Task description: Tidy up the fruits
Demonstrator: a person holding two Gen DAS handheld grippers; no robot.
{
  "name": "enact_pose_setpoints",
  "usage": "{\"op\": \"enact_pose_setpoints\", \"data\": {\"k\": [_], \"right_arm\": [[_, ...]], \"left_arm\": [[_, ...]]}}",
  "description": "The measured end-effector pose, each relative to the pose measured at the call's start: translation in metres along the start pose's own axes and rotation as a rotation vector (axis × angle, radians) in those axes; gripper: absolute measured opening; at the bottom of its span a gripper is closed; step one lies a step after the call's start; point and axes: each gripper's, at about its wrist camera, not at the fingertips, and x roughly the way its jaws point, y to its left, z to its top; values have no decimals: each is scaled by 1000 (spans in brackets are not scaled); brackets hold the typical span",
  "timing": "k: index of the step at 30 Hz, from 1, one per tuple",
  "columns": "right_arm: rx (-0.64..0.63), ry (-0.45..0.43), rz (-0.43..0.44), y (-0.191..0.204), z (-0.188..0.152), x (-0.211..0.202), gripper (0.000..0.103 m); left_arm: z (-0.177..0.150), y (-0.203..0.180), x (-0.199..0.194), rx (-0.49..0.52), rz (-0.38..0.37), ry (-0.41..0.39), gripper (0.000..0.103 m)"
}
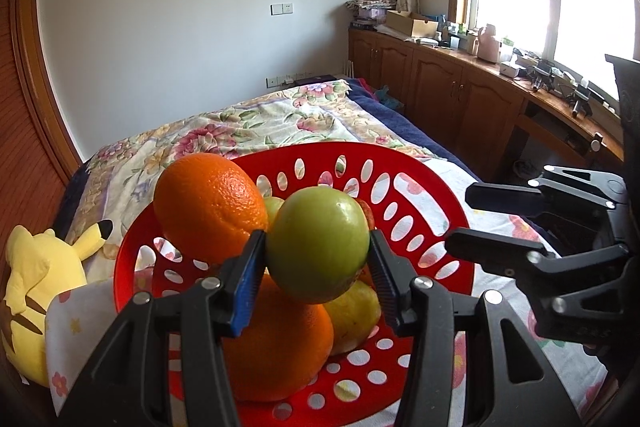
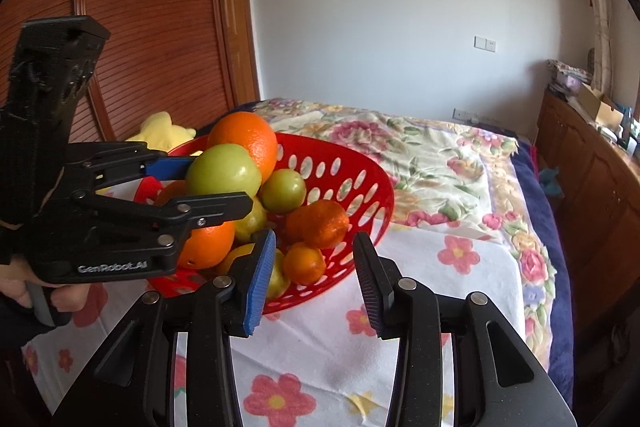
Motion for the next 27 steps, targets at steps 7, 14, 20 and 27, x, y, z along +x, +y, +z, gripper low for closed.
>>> {"op": "enact_pose_setpoints", "data": {"k": [7,14,20,27], "right_arm": [[2,4,5,1,-5,0,41],[29,-6,-2,4,-9,-10,41],[61,-26,-11,12,-16,-24,41],[81,-32,-31,34,-33,-41,42]], "left_arm": [[1,-2,-4,-1,37,-25,55],[-10,-4,-22,-17,37,-39,56],[-29,-7,-48,-34,51,-60,57],[-57,-7,-81,-65,66,-90,63]]}}
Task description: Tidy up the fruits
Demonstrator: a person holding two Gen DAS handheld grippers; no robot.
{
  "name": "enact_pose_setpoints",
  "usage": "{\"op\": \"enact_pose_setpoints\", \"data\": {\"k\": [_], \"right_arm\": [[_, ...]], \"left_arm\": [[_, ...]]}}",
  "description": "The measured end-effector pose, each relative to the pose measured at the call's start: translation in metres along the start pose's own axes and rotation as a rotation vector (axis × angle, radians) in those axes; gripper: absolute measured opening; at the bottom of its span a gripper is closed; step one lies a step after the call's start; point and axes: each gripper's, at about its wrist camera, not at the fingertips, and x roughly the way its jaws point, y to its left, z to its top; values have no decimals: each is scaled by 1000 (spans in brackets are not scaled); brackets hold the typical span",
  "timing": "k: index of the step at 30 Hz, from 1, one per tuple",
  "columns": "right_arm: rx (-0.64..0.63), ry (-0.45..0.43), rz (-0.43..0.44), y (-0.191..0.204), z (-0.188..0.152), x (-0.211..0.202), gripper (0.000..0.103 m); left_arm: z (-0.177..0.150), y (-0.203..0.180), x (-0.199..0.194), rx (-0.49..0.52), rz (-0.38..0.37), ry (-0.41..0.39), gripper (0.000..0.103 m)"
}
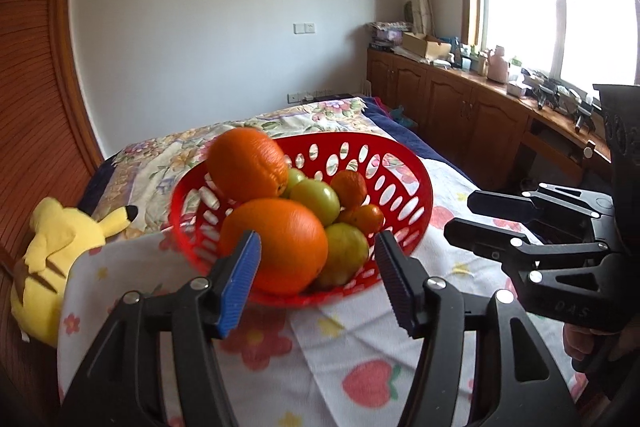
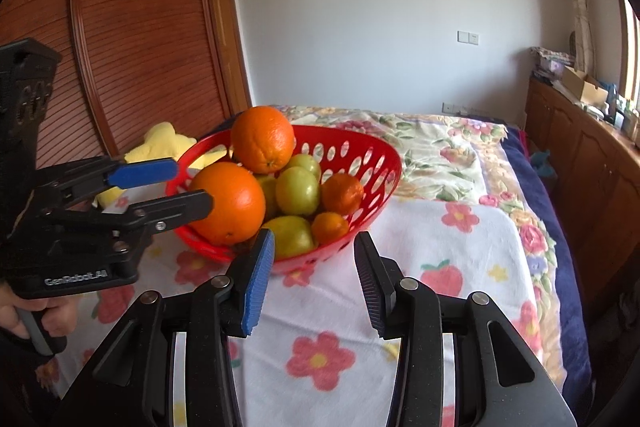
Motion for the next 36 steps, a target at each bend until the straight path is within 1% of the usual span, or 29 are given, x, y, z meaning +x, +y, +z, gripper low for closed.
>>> {"op": "enact_pose_setpoints", "data": {"k": [4,6,10,11,12,15,18,20,22,24,25,28,31,33,36], "right_arm": [[12,-7,-8,12,-12,-12,43],[16,-13,-12,18,-17,-18,44],[19,-24,-15,29,-25,-31,47],[19,-25,-14,32,-27,-34,48],[20,-26,-13,35,-29,-37,48],[15,-38,-21,42,-33,-46,48],[15,-54,-28,47,-34,-56,50],[19,-68,-33,50,-34,-62,52],[23,-80,-36,54,-34,-69,53],[25,-95,-47,57,-33,-76,60],[26,-106,-52,57,-32,-81,65],[33,-138,-63,61,-30,-93,70],[43,-167,-79,64,-29,-106,79],[47,-182,-93,67,-28,-114,81],[51,-204,-117,72,-28,-127,85]], "left_arm": [[-19,2,-18,-18,12,-10,65],[-27,2,-27,-15,31,-24,72],[-39,1,-46,-14,51,-55,74],[-41,0,-49,-16,52,-61,76],[-43,0,-54,-18,52,-71,81],[-48,-3,-69,-19,61,-107,89],[-51,-5,-81,-17,88,-127,97],[-53,-4,-91,-25,92,-147,100],[-53,-4,-100,-30,113,-158,101],[-54,-4,-110,-33,127,-170,101],[-54,-5,-116,-37,130,-181,101],[-55,-7,-131,-40,146,-199,101],[-55,-9,-145,-35,167,-203,101],[-58,-12,-154,-28,162,-210,101],[-60,-12,-167,-49,152,-214,101]]}}
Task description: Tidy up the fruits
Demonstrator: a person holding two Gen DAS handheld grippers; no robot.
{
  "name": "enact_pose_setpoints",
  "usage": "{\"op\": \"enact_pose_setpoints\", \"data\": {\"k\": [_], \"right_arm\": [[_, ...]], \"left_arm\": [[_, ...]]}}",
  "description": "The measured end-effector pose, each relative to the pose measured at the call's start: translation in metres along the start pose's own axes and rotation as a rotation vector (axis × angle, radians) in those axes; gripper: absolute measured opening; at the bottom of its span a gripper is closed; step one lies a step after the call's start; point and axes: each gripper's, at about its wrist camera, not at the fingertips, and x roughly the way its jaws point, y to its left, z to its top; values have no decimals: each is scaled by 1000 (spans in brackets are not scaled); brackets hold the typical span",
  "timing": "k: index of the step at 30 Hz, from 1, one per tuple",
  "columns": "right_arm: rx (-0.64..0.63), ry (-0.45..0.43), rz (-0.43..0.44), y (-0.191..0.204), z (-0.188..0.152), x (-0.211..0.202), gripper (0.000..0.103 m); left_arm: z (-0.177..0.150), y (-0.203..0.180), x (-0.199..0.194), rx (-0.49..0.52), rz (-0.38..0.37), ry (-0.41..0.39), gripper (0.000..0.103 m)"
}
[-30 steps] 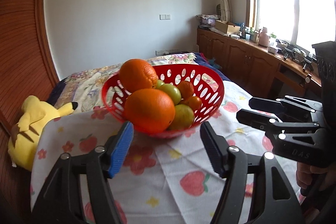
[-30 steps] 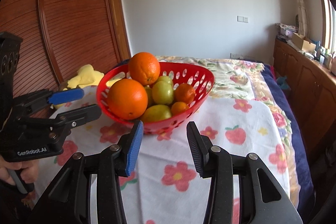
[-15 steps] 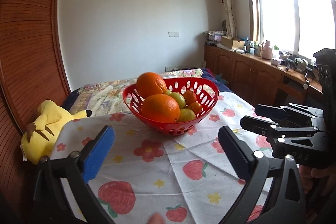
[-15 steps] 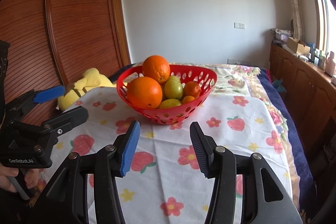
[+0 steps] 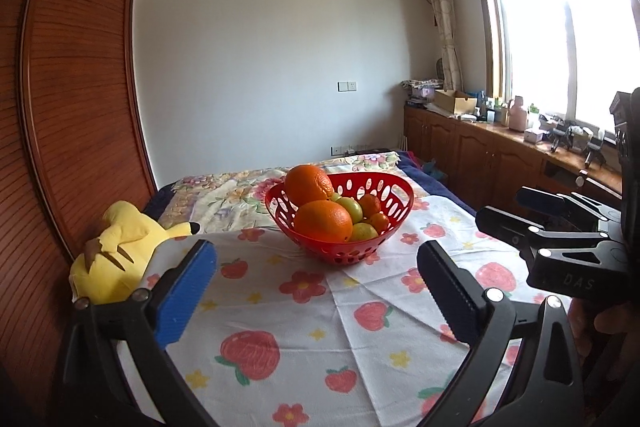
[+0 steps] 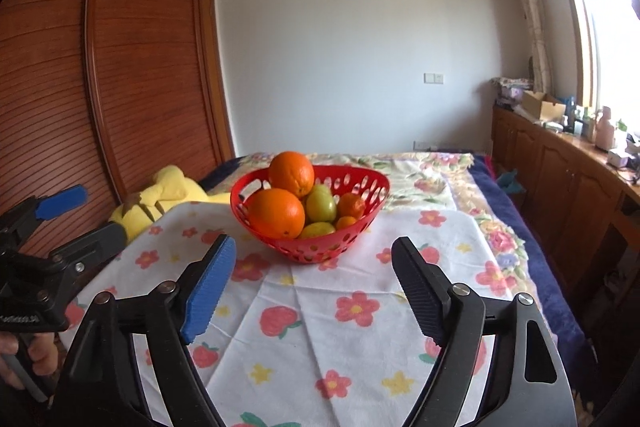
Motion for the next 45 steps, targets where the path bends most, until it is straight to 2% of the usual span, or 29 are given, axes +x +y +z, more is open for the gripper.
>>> {"op": "enact_pose_setpoints", "data": {"k": [5,17,25,45], "right_arm": [[-9,-32,-22,6,4,-20,87],[-13,-74,-41,11,5,-48,87],[-11,-70,-48,11,2,-51,87],[-13,-66,-51,11,0,-54,87]], "left_arm": [[-1,4,-13,-20,-3,18,101],[-2,12,-40,-35,18,-1,101],[-8,19,-43,-51,40,-6,101],[-11,18,-46,-51,37,-8,101]]}}
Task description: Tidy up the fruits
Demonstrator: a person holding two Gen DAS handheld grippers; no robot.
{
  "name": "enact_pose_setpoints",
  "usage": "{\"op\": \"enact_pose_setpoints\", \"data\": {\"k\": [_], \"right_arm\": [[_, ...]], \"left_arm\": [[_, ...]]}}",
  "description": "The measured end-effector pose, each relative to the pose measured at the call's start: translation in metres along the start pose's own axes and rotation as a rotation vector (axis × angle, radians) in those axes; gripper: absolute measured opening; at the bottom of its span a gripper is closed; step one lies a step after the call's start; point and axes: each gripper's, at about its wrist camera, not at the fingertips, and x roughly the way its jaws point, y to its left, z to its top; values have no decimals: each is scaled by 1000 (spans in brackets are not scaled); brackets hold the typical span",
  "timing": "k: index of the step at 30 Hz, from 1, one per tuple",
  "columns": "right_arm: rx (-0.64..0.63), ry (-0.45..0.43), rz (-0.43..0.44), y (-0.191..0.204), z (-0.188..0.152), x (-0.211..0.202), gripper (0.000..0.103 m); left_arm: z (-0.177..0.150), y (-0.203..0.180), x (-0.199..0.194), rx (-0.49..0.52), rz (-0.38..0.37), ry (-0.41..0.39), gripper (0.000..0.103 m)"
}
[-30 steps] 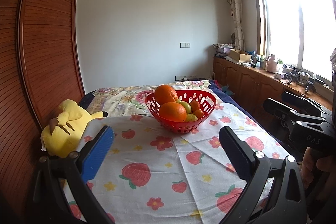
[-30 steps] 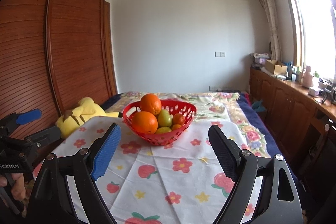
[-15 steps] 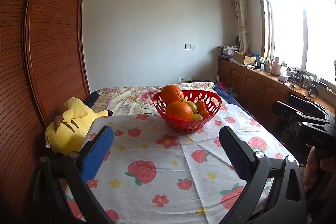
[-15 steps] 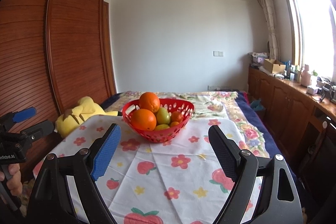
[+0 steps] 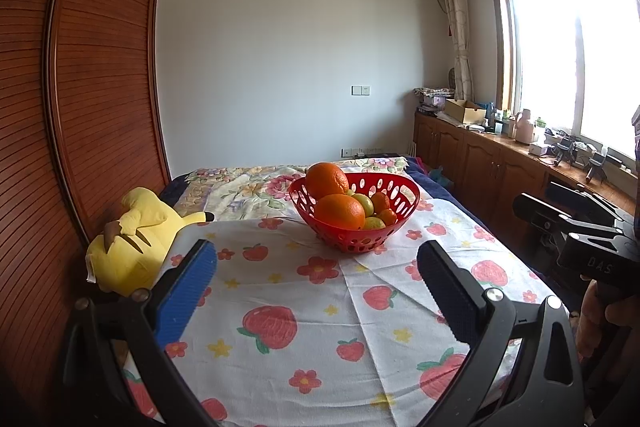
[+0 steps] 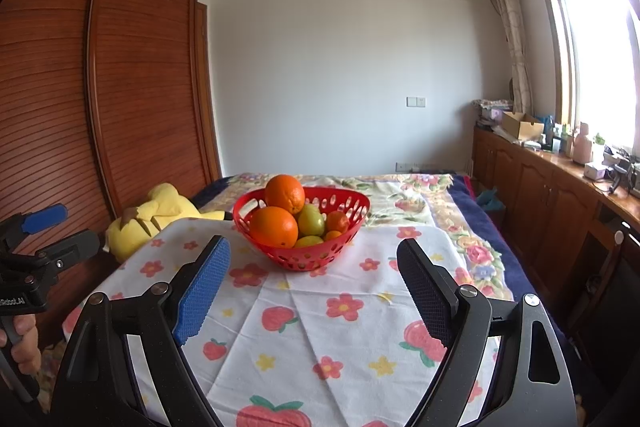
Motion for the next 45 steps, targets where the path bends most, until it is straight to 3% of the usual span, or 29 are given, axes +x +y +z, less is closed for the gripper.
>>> {"op": "enact_pose_setpoints", "data": {"k": [45], "right_arm": [[3,-2,-3,-1,0,0,87]], "left_arm": [[6,-2,-9,-1,-1,-15,101]]}}
